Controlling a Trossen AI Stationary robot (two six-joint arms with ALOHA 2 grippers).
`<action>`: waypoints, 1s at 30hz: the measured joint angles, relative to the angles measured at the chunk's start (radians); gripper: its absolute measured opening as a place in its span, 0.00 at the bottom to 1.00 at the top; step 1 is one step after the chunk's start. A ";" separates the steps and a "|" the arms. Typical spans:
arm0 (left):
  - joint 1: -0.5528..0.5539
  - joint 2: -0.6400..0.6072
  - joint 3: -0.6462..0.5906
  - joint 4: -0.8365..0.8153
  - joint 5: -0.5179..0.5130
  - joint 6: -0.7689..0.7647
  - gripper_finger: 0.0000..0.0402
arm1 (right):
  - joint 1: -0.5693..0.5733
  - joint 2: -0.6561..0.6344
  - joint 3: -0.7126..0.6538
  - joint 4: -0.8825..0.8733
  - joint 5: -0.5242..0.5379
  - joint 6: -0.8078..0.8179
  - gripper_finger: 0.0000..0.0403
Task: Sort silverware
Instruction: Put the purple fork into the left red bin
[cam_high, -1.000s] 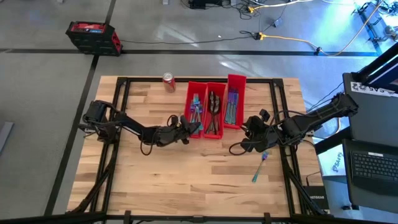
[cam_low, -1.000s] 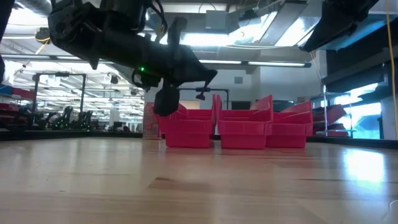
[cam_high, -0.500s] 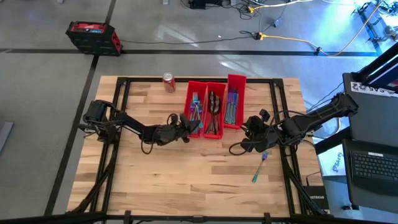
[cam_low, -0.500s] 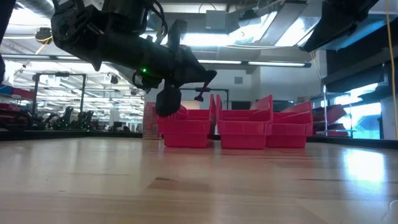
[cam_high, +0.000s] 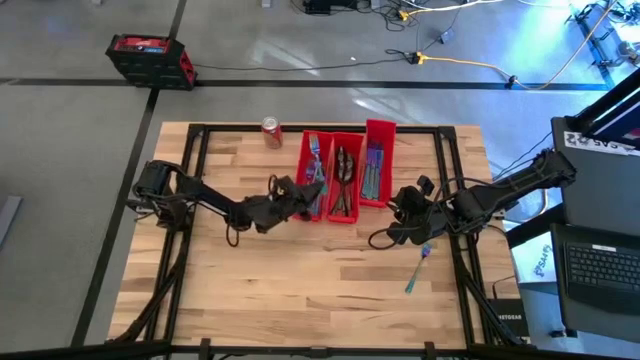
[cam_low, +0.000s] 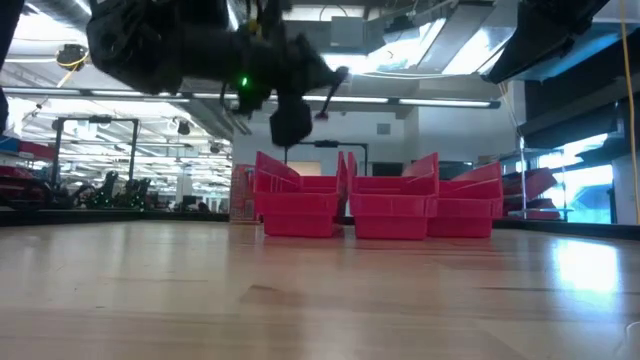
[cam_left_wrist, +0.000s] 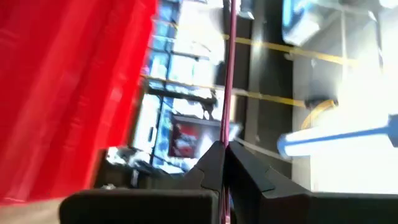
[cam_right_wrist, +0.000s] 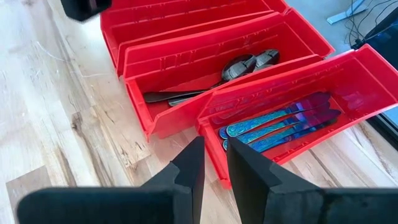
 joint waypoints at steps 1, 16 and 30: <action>-0.001 -0.012 0.014 0.002 0.012 0.042 0.00 | 0.000 0.000 0.000 0.000 0.000 0.000 0.13; 0.128 -0.442 0.310 -1.269 0.061 0.586 0.00 | 0.000 0.000 0.000 0.015 -0.007 0.005 0.13; 0.219 -0.274 0.441 -1.664 0.325 0.501 0.00 | 0.000 0.002 0.000 0.038 0.006 -0.002 0.13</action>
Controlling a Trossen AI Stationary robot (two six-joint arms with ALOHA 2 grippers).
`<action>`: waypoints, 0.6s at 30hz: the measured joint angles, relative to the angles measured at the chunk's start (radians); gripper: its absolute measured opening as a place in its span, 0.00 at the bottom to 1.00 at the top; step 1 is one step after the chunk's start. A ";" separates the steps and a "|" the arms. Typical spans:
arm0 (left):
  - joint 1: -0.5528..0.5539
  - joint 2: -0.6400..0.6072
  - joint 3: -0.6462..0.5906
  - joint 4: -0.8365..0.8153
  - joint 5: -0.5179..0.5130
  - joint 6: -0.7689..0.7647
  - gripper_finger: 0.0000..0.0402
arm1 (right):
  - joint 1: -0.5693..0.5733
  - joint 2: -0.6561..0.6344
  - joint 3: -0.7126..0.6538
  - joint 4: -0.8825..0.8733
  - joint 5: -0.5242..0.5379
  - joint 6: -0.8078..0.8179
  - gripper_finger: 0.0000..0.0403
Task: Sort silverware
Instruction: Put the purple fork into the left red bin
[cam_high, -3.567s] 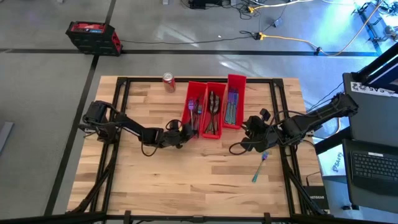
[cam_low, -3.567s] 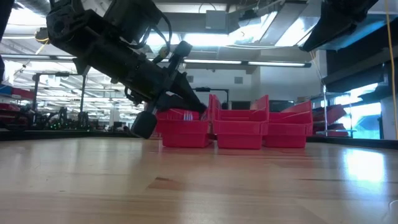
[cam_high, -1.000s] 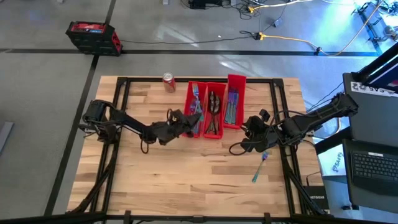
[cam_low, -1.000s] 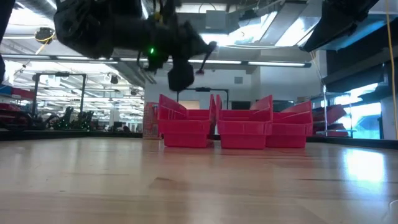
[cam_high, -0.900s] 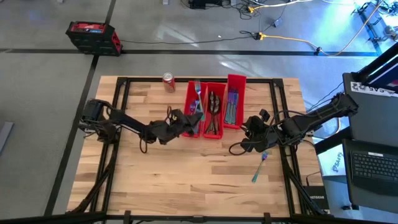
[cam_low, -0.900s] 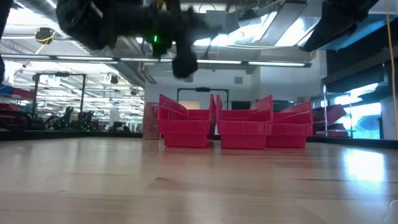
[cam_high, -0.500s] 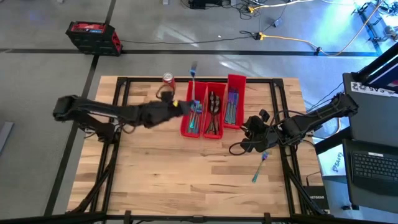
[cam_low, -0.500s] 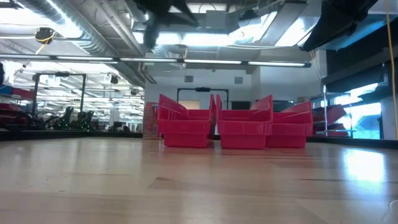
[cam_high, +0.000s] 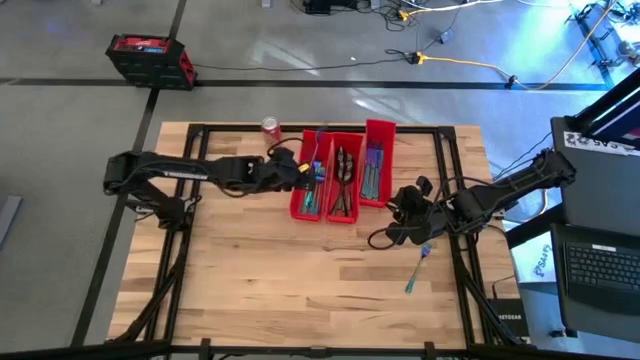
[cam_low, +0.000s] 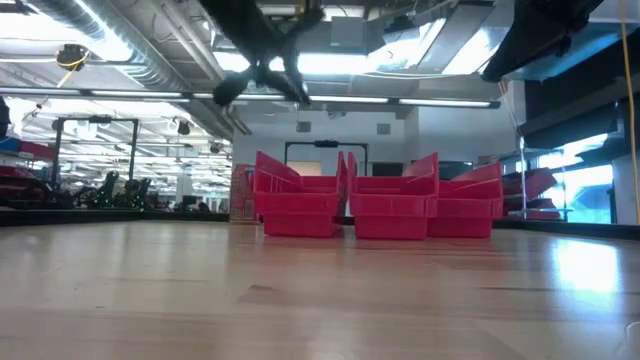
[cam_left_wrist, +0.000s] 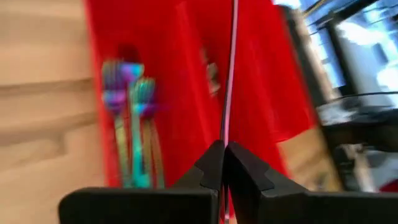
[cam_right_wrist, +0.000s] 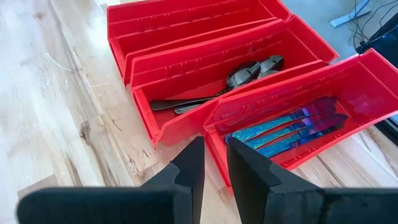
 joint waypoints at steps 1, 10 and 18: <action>0.008 0.012 0.000 -0.008 0.012 -0.001 0.00 | 0.000 0.003 0.000 0.000 0.000 0.000 0.13; 0.028 0.101 0.000 -0.072 0.072 -0.002 0.00 | 0.000 0.063 0.000 0.000 0.004 -0.001 0.13; 0.040 0.124 0.000 -0.079 0.179 -0.004 0.00 | 0.000 0.134 0.000 0.006 -0.008 -0.045 0.13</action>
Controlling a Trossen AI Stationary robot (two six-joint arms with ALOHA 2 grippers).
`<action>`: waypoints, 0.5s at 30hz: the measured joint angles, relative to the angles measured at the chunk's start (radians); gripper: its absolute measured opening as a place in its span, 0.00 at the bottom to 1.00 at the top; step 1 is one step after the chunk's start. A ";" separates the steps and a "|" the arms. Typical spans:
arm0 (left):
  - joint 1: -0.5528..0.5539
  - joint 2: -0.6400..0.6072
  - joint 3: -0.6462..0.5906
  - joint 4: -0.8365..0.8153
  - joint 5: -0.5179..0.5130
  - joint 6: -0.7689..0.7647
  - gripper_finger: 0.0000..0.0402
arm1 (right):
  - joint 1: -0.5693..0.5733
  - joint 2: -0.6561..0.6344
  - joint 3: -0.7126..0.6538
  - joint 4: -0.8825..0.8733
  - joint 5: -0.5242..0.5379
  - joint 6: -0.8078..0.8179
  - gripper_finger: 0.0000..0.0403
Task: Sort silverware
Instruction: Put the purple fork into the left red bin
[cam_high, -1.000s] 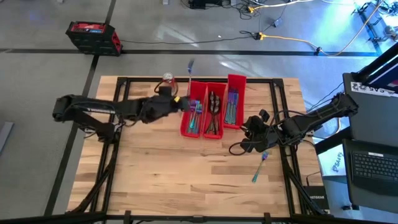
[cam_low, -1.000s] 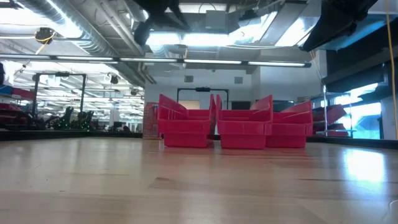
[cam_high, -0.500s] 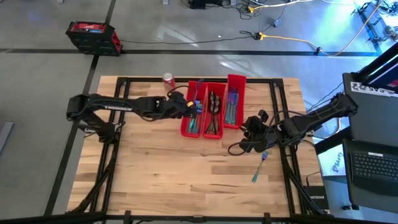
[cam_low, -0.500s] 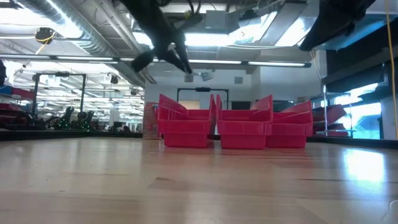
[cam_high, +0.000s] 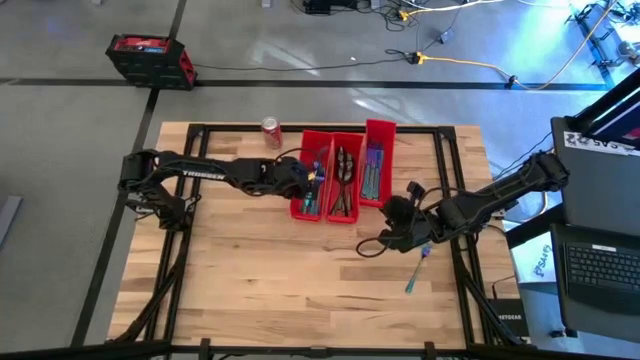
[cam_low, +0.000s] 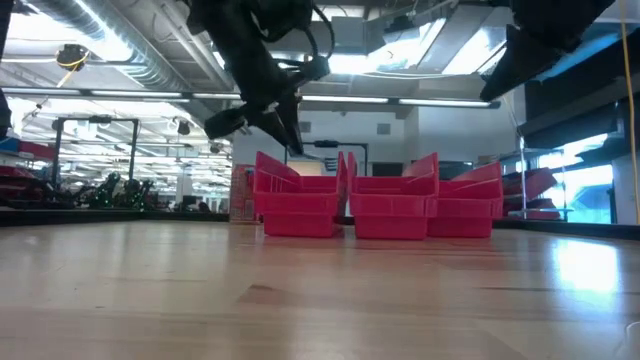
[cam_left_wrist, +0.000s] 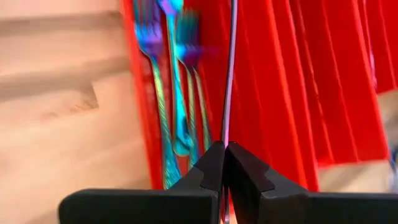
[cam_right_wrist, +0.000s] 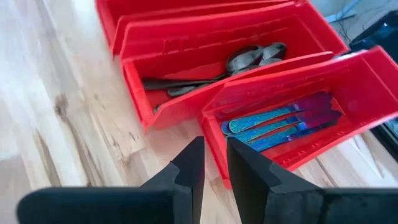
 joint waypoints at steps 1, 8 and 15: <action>0.005 0.000 0.000 -0.003 0.015 -0.001 0.00 | 0.000 0.005 0.000 0.006 -0.009 -0.021 0.13; 0.042 0.000 0.000 -0.003 0.088 0.006 0.00 | 0.000 0.010 0.000 0.068 -0.016 -0.076 0.13; 0.044 0.000 0.000 0.012 0.112 0.004 0.08 | 0.000 0.008 0.000 0.082 -0.029 -0.080 0.13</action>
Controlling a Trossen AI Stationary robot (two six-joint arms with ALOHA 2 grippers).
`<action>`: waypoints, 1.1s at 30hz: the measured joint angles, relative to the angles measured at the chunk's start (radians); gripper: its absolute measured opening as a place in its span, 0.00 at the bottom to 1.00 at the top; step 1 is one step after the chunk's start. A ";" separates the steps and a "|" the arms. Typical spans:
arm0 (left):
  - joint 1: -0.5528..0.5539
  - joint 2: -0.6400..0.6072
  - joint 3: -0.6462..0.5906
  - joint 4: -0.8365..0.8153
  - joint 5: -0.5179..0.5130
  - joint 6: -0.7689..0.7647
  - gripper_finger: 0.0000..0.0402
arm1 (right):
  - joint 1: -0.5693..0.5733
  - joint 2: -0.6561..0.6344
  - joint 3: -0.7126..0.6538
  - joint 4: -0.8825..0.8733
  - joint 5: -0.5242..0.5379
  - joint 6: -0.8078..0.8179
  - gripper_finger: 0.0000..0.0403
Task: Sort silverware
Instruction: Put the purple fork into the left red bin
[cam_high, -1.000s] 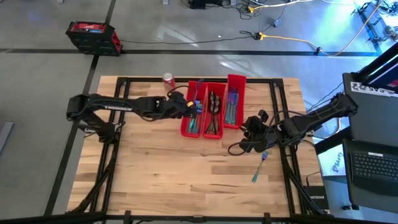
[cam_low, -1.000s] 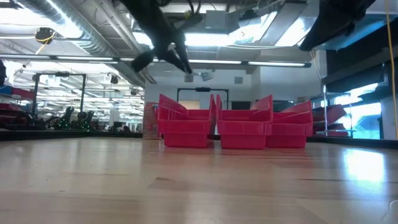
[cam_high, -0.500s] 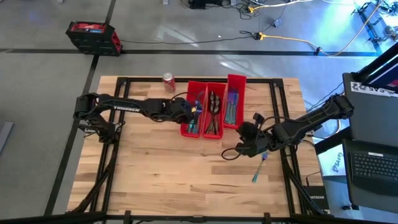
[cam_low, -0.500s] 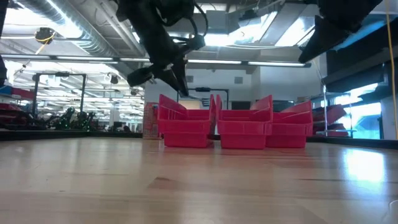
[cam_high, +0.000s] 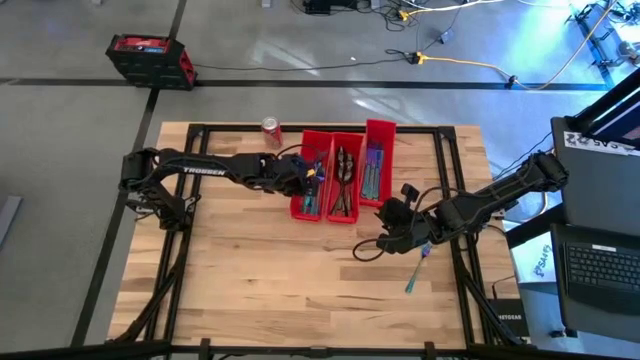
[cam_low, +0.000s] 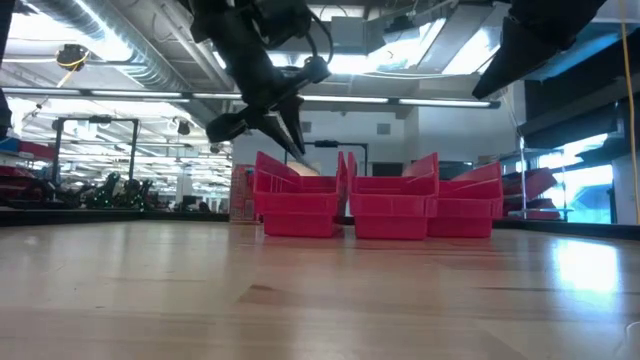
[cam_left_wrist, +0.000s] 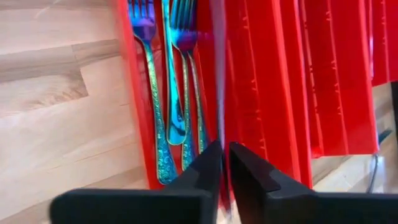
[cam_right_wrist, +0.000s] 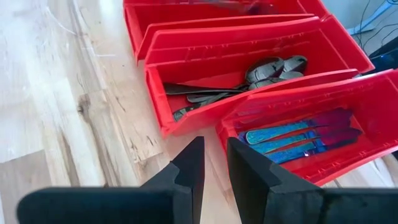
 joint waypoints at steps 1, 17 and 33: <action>0.000 0.000 0.000 0.006 -0.001 0.001 0.10 | 0.000 0.000 0.000 0.000 -0.002 0.000 0.13; -0.033 -0.145 0.000 0.217 -0.052 0.194 0.29 | 0.000 -0.012 0.000 0.012 -0.067 0.197 0.13; -0.336 -0.274 -0.134 0.739 0.227 0.838 0.29 | 0.072 0.000 0.003 -0.323 -0.375 0.851 0.13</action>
